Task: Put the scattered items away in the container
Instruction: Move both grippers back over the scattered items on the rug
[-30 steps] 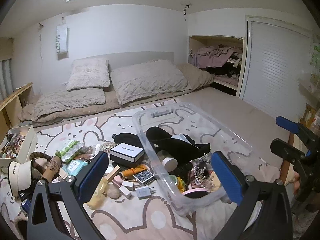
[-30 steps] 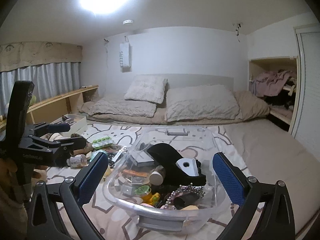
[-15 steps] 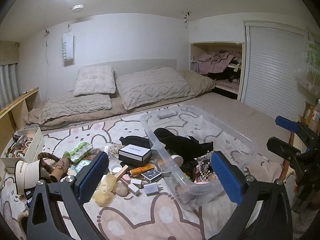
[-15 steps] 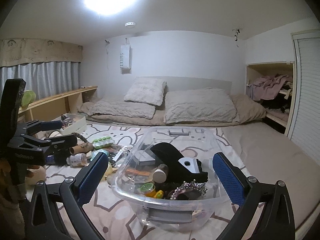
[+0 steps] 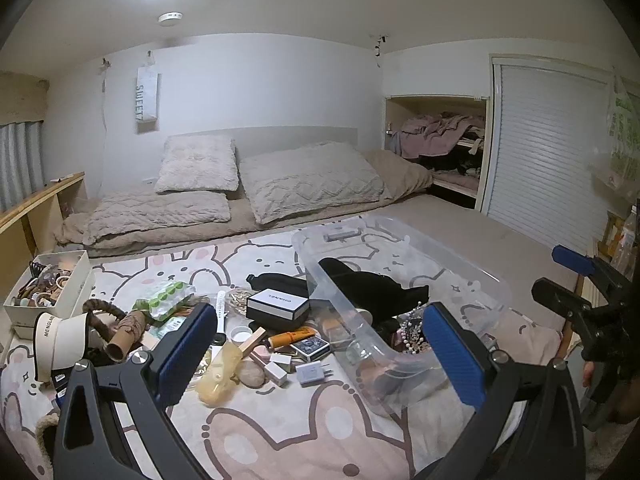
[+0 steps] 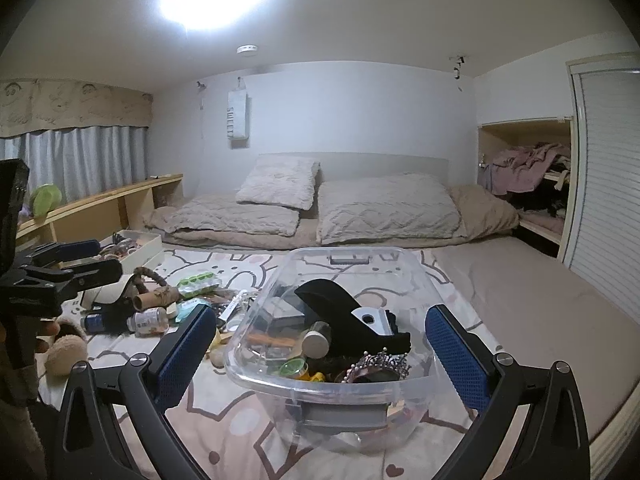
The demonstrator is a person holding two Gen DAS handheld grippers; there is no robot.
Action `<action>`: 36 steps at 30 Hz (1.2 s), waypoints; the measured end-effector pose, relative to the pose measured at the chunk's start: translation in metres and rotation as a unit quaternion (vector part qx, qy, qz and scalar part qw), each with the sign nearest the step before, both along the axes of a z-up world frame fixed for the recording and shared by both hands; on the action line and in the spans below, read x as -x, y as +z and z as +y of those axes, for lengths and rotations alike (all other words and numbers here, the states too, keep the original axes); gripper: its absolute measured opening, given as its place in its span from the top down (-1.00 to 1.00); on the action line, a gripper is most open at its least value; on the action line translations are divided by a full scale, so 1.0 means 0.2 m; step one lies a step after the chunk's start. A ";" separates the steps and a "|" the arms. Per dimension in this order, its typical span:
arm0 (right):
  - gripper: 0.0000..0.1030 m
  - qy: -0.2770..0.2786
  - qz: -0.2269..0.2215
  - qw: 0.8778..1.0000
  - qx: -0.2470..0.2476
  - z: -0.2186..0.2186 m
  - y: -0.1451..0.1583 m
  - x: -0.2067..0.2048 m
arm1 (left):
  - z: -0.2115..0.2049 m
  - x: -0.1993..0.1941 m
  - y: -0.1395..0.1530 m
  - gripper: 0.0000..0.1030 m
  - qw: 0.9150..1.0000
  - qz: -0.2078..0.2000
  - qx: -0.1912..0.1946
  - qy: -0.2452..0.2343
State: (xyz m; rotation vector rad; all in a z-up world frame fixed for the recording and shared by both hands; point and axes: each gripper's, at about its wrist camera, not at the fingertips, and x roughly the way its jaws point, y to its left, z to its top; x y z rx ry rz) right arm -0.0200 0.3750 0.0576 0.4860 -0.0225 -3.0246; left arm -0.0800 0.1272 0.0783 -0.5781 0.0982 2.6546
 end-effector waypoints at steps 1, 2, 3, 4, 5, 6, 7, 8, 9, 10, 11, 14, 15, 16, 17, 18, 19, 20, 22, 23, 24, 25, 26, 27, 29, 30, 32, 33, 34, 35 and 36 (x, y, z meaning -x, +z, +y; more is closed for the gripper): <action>-1.00 -0.002 0.000 1.000 0.001 0.00 0.00 0.00 | -0.01 0.00 0.00 -1.00 1.000 0.000 -0.001 0.001; -1.00 -0.004 0.000 1.000 0.000 0.00 0.00 0.00 | -0.03 0.00 0.00 -1.00 1.000 0.000 -0.003 0.002; -1.00 -0.006 0.000 1.000 0.000 -0.01 -0.01 0.00 | -0.04 0.00 0.00 -1.00 1.000 -0.001 -0.004 0.003; -1.00 -0.008 0.000 1.000 -0.001 -0.01 -0.01 0.00 | -0.05 0.00 -0.01 -1.00 1.000 -0.002 -0.005 0.003; -1.00 -0.011 0.000 1.000 -0.001 -0.01 -0.01 0.00 | -0.06 0.01 -0.01 -1.00 1.000 -0.002 -0.006 0.004; -1.00 -0.013 -0.001 1.000 0.000 -0.01 -0.01 0.00 | -0.07 0.01 -0.01 -1.00 1.000 -0.002 -0.006 0.006; -1.00 -0.016 -0.002 1.000 0.001 -0.01 -0.02 0.00 | -0.08 0.02 -0.01 -1.00 1.000 -0.002 -0.008 0.007; -1.00 -0.018 -0.003 1.000 0.002 -0.01 -0.02 0.01 | -0.09 0.02 -0.01 -1.00 1.000 -0.003 -0.009 0.009; -1.00 -0.019 -0.004 1.000 0.003 -0.01 -0.02 0.01 | -0.10 0.02 -0.02 -1.00 1.000 -0.004 -0.011 0.010; -1.00 -0.021 -0.005 1.000 0.004 -0.01 -0.03 0.02 | -0.11 0.03 -0.02 -1.00 1.000 -0.005 -0.012 0.012; -1.00 -0.023 -0.005 1.000 0.005 -0.01 -0.03 0.02 | -0.13 0.04 -0.03 -1.00 1.000 -0.005 -0.013 0.014; -1.00 -0.028 -0.004 1.000 0.010 -0.02 -0.03 0.03 | -0.18 0.06 -0.04 -1.00 1.000 -0.010 -0.017 0.019; -1.00 -0.028 -0.004 1.000 0.012 -0.03 -0.03 0.04 | -0.19 0.06 -0.05 -1.00 1.000 -0.011 -0.018 0.021; -1.00 -0.027 -0.004 1.000 0.013 -0.03 -0.03 0.05 | -0.21 0.07 -0.05 -1.00 0.999 -0.012 -0.019 0.024; -1.00 -0.026 -0.004 1.000 0.014 -0.04 -0.03 0.06 | -0.23 0.08 -0.06 -1.00 0.999 -0.012 -0.020 0.029; -1.00 -0.025 -0.002 1.000 0.015 -0.04 -0.03 0.06 | -0.25 0.08 -0.06 -1.00 0.999 -0.013 -0.021 0.032; -1.00 -0.025 -0.001 1.000 0.016 -0.05 -0.03 0.07 | -0.27 0.09 -0.06 -1.00 0.999 -0.014 -0.024 0.037; -1.00 -0.024 -0.001 1.000 0.016 -0.05 -0.03 0.08 | -0.30 0.10 -0.07 -1.00 0.999 -0.015 -0.026 0.041; -1.00 -0.022 0.002 1.000 0.018 -0.07 -0.03 0.10 | -0.34 0.12 -0.07 -1.00 0.998 -0.014 -0.027 0.050; -1.00 -0.020 0.003 1.000 0.019 -0.08 -0.03 0.11 | -0.36 0.13 -0.07 -1.00 0.998 -0.014 -0.028 0.055; -1.00 -0.018 0.004 1.000 0.020 -0.09 -0.03 0.12 | -0.38 0.14 -0.07 -1.00 0.998 -0.013 -0.028 0.059; -1.00 -0.016 0.005 1.000 0.021 -0.10 -0.03 0.13 | -0.41 0.15 -0.07 -1.00 0.998 -0.012 -0.029 0.063; -1.00 -0.013 0.008 1.000 0.022 -0.12 -0.03 0.14 | -0.43 0.16 -0.07 -1.00 0.997 -0.011 -0.029 0.068; -1.00 -0.010 0.010 1.000 0.023 -0.13 -0.02 0.16 | -0.45 0.17 -0.07 -1.00 0.997 -0.011 -0.030 0.073; -1.00 -0.003 0.013 1.000 0.024 -0.16 -0.02 0.18 | -0.50 0.19 -0.07 -1.00 0.996 -0.010 -0.031 0.083; -1.00 0.000 0.015 1.000 0.026 -0.17 -0.02 0.19 | -0.53 0.19 -0.08 -1.00 0.996 -0.009 -0.033 0.088; -1.00 0.007 0.019 0.999 0.030 -0.21 -0.02 0.22 | -0.58 0.21 -0.09 -1.00 0.995 -0.009 -0.037 0.097; -1.00 0.009 0.020 0.999 0.032 -0.22 -0.03 0.22 | -0.61 0.22 -0.09 -1.00 0.994 -0.009 -0.039 0.101; -1.00 0.013 0.021 0.999 0.033 -0.24 -0.03 0.24 | -0.64 0.24 -0.10 -1.00 0.993 -0.010 -0.041 0.107; -1.00 0.018 0.022 0.999 0.034 -0.26 -0.03 0.25 | -0.66 0.25 -0.11 -1.00 0.993 -0.011 -0.042 0.113; -1.00 0.021 0.023 0.999 0.033 -0.28 -0.03 0.26 | -0.68 0.27 -0.12 -1.00 0.992 -0.012 -0.044 0.118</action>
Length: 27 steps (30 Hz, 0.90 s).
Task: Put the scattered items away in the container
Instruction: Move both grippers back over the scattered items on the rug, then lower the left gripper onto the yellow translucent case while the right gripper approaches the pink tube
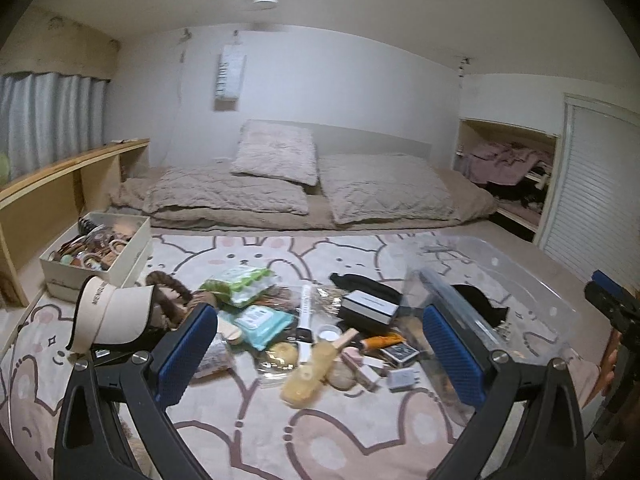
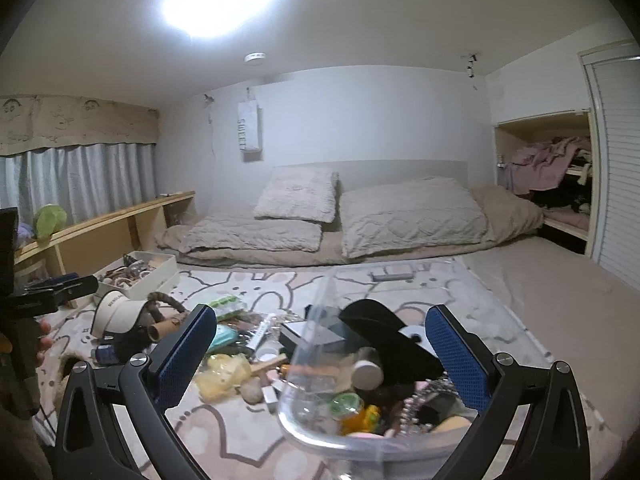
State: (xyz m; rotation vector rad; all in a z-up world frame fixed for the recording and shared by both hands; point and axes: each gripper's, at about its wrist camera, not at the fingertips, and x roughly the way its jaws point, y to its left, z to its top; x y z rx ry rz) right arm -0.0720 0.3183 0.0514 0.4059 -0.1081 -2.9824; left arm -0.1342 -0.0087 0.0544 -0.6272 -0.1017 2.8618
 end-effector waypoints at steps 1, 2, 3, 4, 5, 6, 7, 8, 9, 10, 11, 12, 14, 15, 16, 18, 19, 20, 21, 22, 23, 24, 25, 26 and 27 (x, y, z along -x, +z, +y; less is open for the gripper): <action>-1.00 0.004 0.002 1.000 -0.002 -0.02 0.00 0.01 | -0.03 0.02 -0.02 -1.00 1.000 -0.002 -0.003 0.006; -1.00 0.008 0.003 1.000 -0.004 -0.05 0.00 0.02 | -0.05 0.03 -0.03 -1.00 1.000 -0.005 -0.005 0.010; -1.00 0.011 0.004 1.000 -0.006 -0.07 -0.01 0.03 | -0.06 0.05 -0.05 -1.00 1.000 -0.008 -0.006 0.014; -1.00 0.014 0.005 1.000 -0.009 -0.09 -0.01 0.04 | -0.08 0.07 -0.07 -1.00 1.000 -0.012 -0.007 0.019; -1.00 0.019 0.005 1.000 -0.013 -0.12 -0.01 0.05 | -0.10 0.09 -0.10 -1.00 1.000 -0.016 -0.007 0.023; -1.00 0.023 0.006 1.000 -0.017 -0.14 -0.02 0.05 | -0.12 0.11 -0.12 -1.00 0.999 -0.021 -0.008 0.027; -1.00 0.025 0.006 0.999 -0.020 -0.17 -0.02 0.06 | -0.13 0.13 -0.15 -1.00 0.999 -0.026 -0.010 0.030; -1.00 0.029 0.005 0.999 -0.023 -0.18 -0.02 0.07 | -0.15 0.15 -0.18 -1.00 0.999 -0.032 -0.012 0.032; -1.00 0.036 0.005 0.999 -0.027 -0.21 -0.02 0.07 | -0.15 0.17 -0.20 -1.00 0.999 -0.036 -0.013 0.034; -1.00 0.042 0.003 0.999 -0.030 -0.24 -0.03 0.08 | -0.16 0.18 -0.22 -1.00 0.999 -0.039 -0.012 0.035; -1.00 0.048 0.001 0.998 -0.033 -0.26 -0.03 0.09 | -0.17 0.20 -0.25 -1.00 0.998 -0.042 -0.010 0.036; -1.00 0.052 -0.001 0.998 -0.035 -0.28 -0.03 0.10 | -0.17 0.22 -0.27 -1.00 0.998 -0.046 -0.009 0.036; -1.00 0.063 -0.004 0.997 -0.037 -0.33 -0.04 0.12 | -0.18 0.25 -0.33 -1.00 0.998 -0.056 -0.009 0.035; -1.00 0.067 -0.005 0.997 -0.037 -0.34 -0.05 0.12 | -0.18 0.27 -0.36 -1.00 0.998 -0.061 -0.008 0.033; -1.00 0.073 -0.007 0.997 -0.039 -0.37 -0.06 0.13 | -0.18 0.29 -0.39 -1.00 0.997 -0.065 -0.006 0.031; -1.00 0.082 -0.011 0.995 -0.046 -0.41 -0.07 0.15 | -0.17 0.32 -0.45 -1.00 0.997 -0.071 -0.004 0.025; -1.00 0.087 -0.014 0.995 -0.053 -0.44 -0.08 0.16 | -0.17 0.34 -0.48 -1.00 0.997 -0.076 -0.005 0.021; -1.00 0.087 -0.013 0.994 -0.063 -0.47 -0.09 0.16 | -0.16 0.36 -0.52 -1.00 0.997 -0.081 -0.006 0.017; -1.00 0.084 -0.006 0.994 -0.071 -0.48 -0.10 0.16 | -0.16 0.38 -0.55 -1.00 0.996 -0.083 -0.007 0.014; -1.00 0.084 0.005 0.993 -0.079 -0.51 -0.10 0.15 | -0.15 0.40 -0.59 -1.00 0.996 -0.087 -0.009 0.011; -1.00 0.088 0.010 0.992 -0.085 -0.53 -0.10 0.14 | -0.15 0.42 -0.64 -1.00 0.995 -0.095 -0.010 0.008; -1.00 0.094 0.011 0.991 -0.090 -0.55 -0.11 0.15 | -0.14 0.45 -0.68 -1.00 0.995 -0.103 -0.009 0.005; -1.00 0.101 0.006 0.990 -0.095 -0.57 -0.12 0.16 | -0.13 0.47 -0.73 -1.00 0.993 -0.114 -0.007 0.003; -1.00 0.107 0.001 0.989 -0.099 -0.59 -0.13 0.17 | -0.12 0.49 -0.77 -1.00 0.992 -0.125 -0.004 -0.001; -1.00 0.111 -0.004 0.988 -0.103 -0.61 -0.15 0.19 | -0.11 0.51 -0.81 -1.00 0.991 -0.134 -0.003 -0.005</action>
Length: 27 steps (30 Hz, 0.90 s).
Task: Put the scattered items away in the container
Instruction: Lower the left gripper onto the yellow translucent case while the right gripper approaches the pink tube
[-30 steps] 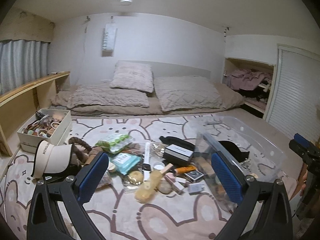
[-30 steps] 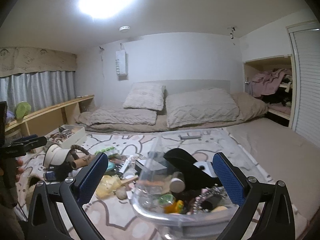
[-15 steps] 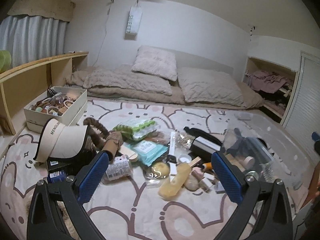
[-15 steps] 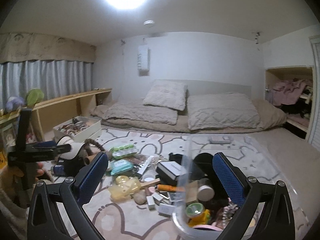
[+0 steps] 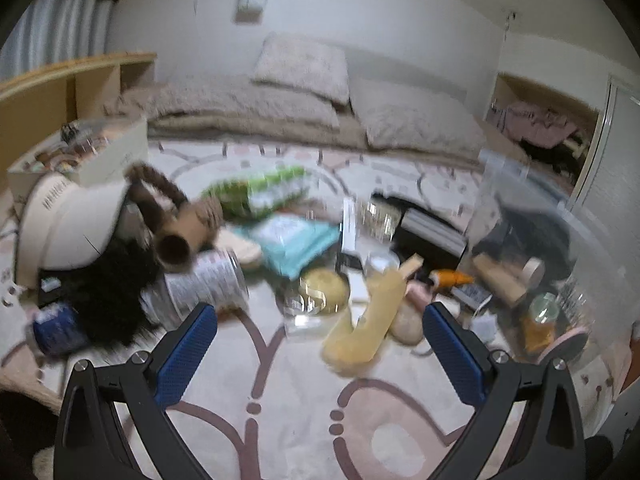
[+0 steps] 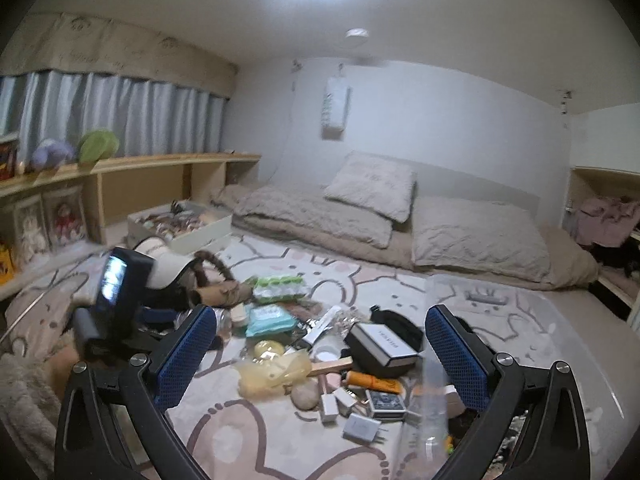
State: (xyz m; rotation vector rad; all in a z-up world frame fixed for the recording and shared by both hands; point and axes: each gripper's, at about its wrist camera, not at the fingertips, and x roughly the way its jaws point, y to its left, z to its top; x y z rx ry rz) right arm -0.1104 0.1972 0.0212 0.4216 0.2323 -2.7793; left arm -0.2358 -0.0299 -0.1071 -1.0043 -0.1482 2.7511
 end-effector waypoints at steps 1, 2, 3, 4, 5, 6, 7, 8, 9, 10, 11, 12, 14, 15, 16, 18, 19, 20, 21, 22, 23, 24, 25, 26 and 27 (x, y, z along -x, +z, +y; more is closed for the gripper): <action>-1.00 0.000 -0.003 1.000 -0.003 -0.01 -0.02 0.02 | 0.01 0.02 -0.03 -1.00 1.000 -0.009 -0.003 -0.006; -1.00 -0.001 -0.007 1.000 -0.005 -0.03 -0.04 0.04 | 0.02 0.04 -0.07 -1.00 1.000 -0.022 -0.010 -0.014; -1.00 0.001 -0.011 1.000 -0.005 -0.04 -0.06 0.06 | 0.03 0.06 -0.11 -1.00 0.999 -0.035 -0.019 -0.022; -1.00 0.003 -0.017 1.000 -0.003 -0.05 -0.08 0.09 | 0.04 0.07 -0.14 -1.00 0.998 -0.046 -0.024 -0.029; -1.00 0.006 -0.023 1.000 -0.001 -0.06 -0.10 0.11 | 0.04 0.09 -0.17 -1.00 0.998 -0.055 -0.026 -0.034; -1.00 0.008 -0.031 0.999 0.002 -0.08 -0.14 0.15 | 0.05 0.10 -0.20 -1.00 0.997 -0.061 -0.027 -0.037; -1.00 0.010 -0.037 0.999 0.002 -0.09 -0.16 0.18 | 0.05 0.11 -0.22 -1.00 0.997 -0.066 -0.028 -0.038; -1.00 0.010 -0.043 0.999 0.000 -0.11 -0.20 0.21 | 0.05 0.11 -0.24 -0.97 0.996 -0.071 -0.030 -0.039; -1.00 0.010 -0.046 0.999 -0.006 -0.13 -0.23 0.24 | 0.05 0.12 -0.26 -0.97 0.996 -0.075 -0.028 -0.037; -1.00 0.010 -0.049 0.999 -0.013 -0.14 -0.26 0.26 | 0.05 0.13 -0.27 -0.96 0.996 -0.077 -0.022 -0.034; -1.00 0.010 -0.053 0.998 -0.023 -0.16 -0.30 0.30 | 0.05 0.13 -0.29 -0.95 0.996 -0.080 -0.017 -0.034; -1.00 0.009 -0.058 0.998 -0.031 -0.18 -0.33 0.34 | 0.05 0.13 -0.30 -0.92 0.996 -0.081 -0.015 -0.035; -1.00 0.006 -0.065 0.997 -0.040 -0.20 -0.38 0.39 | 0.06 0.14 -0.32 -0.80 0.996 -0.083 -0.011 -0.037; -1.00 0.003 -0.069 0.997 -0.045 -0.21 -0.41 0.43 | 0.06 0.15 -0.33 -0.80 0.996 -0.085 -0.011 -0.039; -1.00 0.001 -0.072 0.996 -0.047 -0.22 -0.44 0.45 | 0.07 0.16 -0.34 -0.80 0.995 -0.085 -0.011 -0.040; -1.00 -0.009 -0.083 0.995 -0.051 -0.22 -0.50 0.51 | 0.08 0.16 -0.35 -0.76 0.995 -0.085 -0.010 -0.046; -1.00 -0.014 -0.088 0.995 -0.052 -0.22 -0.53 0.54 | 0.09 0.16 -0.35 -0.70 0.995 -0.084 -0.009 -0.049; -1.00 -0.020 -0.096 0.994 -0.057 -0.21 -0.57 0.56 | 0.11 0.16 -0.36 -0.62 0.995 -0.085 -0.004 -0.053; -1.00 -0.025 -0.102 0.993 -0.063 -0.20 -0.60 0.58 | 0.12 0.17 -0.37 -0.60 0.995 -0.085 0.002 -0.057; -1.00 -0.031 -0.108 0.991 -0.072 -0.20 -0.64 0.60 | 0.14 0.17 -0.38 -0.60 0.995 -0.086 0.008 -0.059; -1.00 -0.034 -0.114 0.990 -0.078 -0.19 -0.67 0.61 | 0.15 0.18 -0.39 -0.60 0.994 -0.087 0.010 -0.061; -1.00 -0.037 -0.125 0.988 -0.083 -0.17 -0.72 0.63 | 0.15 0.19 -0.40 -0.60 0.994 -0.090 0.009 -0.062; -1.00 -0.037 -0.132 0.987 -0.085 -0.16 -0.74 0.63 | 0.16 0.19 -0.41 -0.60 0.994 -0.092 0.008 -0.063; -1.00 -0.037 -0.140 0.986 -0.088 -0.15 -0.77 0.64 | 0.16 0.20 -0.41 -0.57 0.994 -0.093 0.006 -0.063; -1.00 -0.036 -0.150 0.983 -0.096 -0.15 -0.81 0.65 | 0.16 0.21 -0.42 -0.53 0.994 -0.093 0.005 -0.063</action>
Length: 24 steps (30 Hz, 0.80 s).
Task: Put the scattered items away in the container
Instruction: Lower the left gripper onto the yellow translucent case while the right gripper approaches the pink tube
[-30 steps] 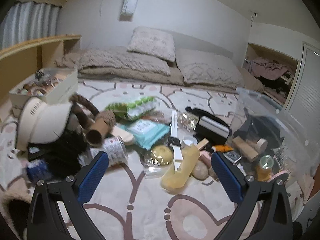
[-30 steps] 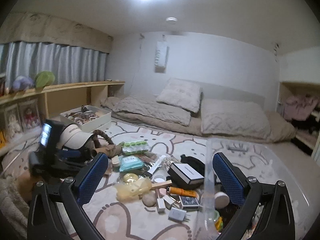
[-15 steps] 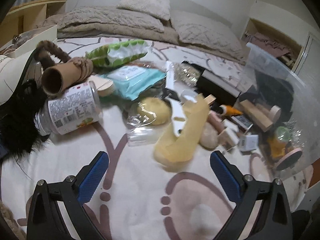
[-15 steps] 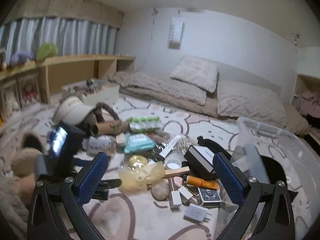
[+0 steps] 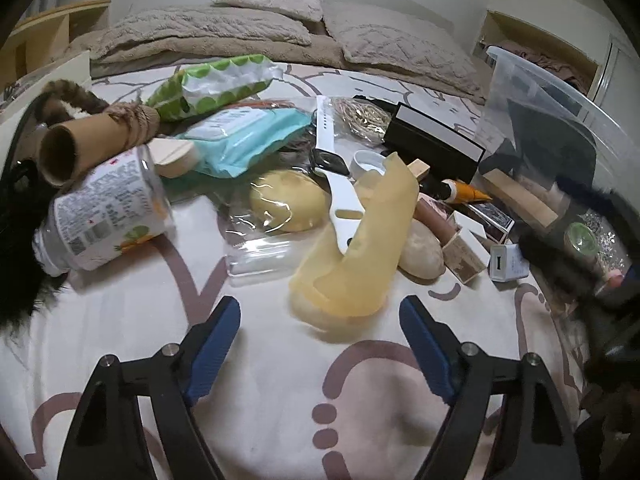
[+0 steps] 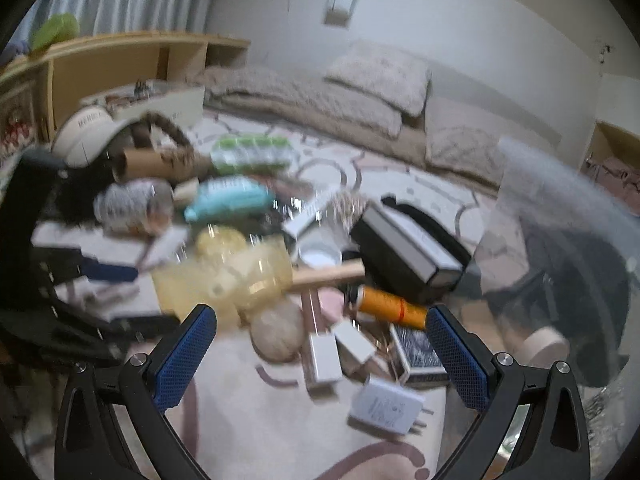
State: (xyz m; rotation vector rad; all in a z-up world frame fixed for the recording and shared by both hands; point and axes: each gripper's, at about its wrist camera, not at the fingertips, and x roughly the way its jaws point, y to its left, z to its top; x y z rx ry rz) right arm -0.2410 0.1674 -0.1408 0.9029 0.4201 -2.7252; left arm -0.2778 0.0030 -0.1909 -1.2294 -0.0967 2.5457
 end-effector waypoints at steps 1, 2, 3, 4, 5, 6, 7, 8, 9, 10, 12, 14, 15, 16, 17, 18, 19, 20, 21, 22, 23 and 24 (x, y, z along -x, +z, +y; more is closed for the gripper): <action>-1.00 0.000 -0.007 1.000 -0.007 0.00 -0.02 0.00 | 0.00 0.00 0.00 -0.43 1.000 0.000 0.001 0.001; -1.00 0.000 -0.013 1.000 -0.016 0.00 -0.05 0.01 | 0.01 0.01 -0.01 -0.35 1.000 -0.001 0.002 0.003; -1.00 0.003 -0.018 0.999 -0.026 -0.01 -0.07 0.02 | 0.01 0.01 -0.02 -0.34 1.000 -0.001 0.003 0.004; -1.00 0.007 -0.020 0.999 -0.031 -0.01 -0.08 0.02 | 0.02 0.01 -0.02 -0.30 1.000 -0.001 0.005 0.003; -1.00 0.011 -0.023 0.999 -0.036 -0.02 -0.09 0.03 | 0.03 0.01 -0.03 -0.20 1.000 -0.001 0.005 0.001; -1.00 0.011 -0.024 0.999 -0.038 -0.02 -0.10 0.03 | 0.03 0.01 -0.03 -0.15 1.000 -0.001 0.004 -0.001; -1.00 0.012 -0.027 0.999 -0.038 -0.02 -0.10 0.04 | 0.04 0.00 -0.03 -0.03 1.000 0.001 0.003 -0.003; -1.00 0.013 -0.032 0.999 -0.035 -0.02 -0.11 0.05 | 0.04 0.00 -0.02 0.13 1.000 0.004 0.003 -0.005; -1.00 0.011 -0.040 0.999 -0.030 -0.01 -0.13 0.06 | 0.05 0.00 -0.02 0.23 1.000 0.008 0.005 -0.007; -1.00 0.008 -0.049 0.998 -0.024 0.00 -0.14 0.08 | 0.05 -0.01 -0.01 0.38 1.000 0.011 0.007 -0.008; -1.00 0.000 -0.068 0.998 -0.009 0.02 -0.16 0.11 | 0.05 -0.02 0.01 0.52 1.000 0.019 0.003 -0.007; -1.00 -0.009 -0.072 0.997 -0.008 0.03 -0.18 0.13 | 0.02 -0.03 0.03 0.70 1.000 0.020 -0.008 -0.005; -0.97 -0.012 -0.072 0.997 -0.008 0.04 -0.18 0.13 | 0.01 -0.03 0.04 0.77 1.000 0.019 -0.013 -0.003; -0.81 -0.007 -0.074 0.997 -0.007 0.04 -0.19 0.13 | 0.00 -0.03 0.05 0.86 1.000 0.018 -0.017 0.000; -0.72 -0.004 -0.075 0.997 -0.007 0.04 -0.19 0.13 | -0.01 -0.04 0.06 0.86 1.000 0.018 -0.020 0.003; -0.53 -0.002 -0.078 0.997 -0.006 0.04 -0.20 0.14 | -0.02 -0.05 0.07 0.86 1.000 0.019 -0.024 0.005; -0.39 0.000 -0.082 0.997 -0.004 0.04 -0.20 0.14 | -0.03 -0.05 0.08 0.86 0.999 0.019 -0.027 0.006; -0.33 0.003 -0.086 0.996 -0.002 0.04 -0.21 0.14 | -0.03 -0.06 0.09 0.86 0.999 0.020 -0.031 0.006; -0.18 0.007 -0.089 0.996 -0.004 0.03 -0.22 0.14 | -0.04 -0.07 0.10 0.86 0.999 0.021 -0.033 0.006; -0.11 0.009 -0.091 0.996 -0.010 0.02 -0.22 0.14 | -0.04 -0.08 0.11 0.86 0.999 0.022 -0.035 0.006; -0.07 0.010 -0.093 0.995 -0.018 0.01 -0.24 0.15 | -0.04 -0.09 0.12 0.86 0.999 0.022 -0.037 0.005; 0.02 0.010 -0.087 0.996 -0.027 0.00 -0.24 0.14 | -0.03 -0.10 0.12 0.86 0.999 0.023 -0.036 0.004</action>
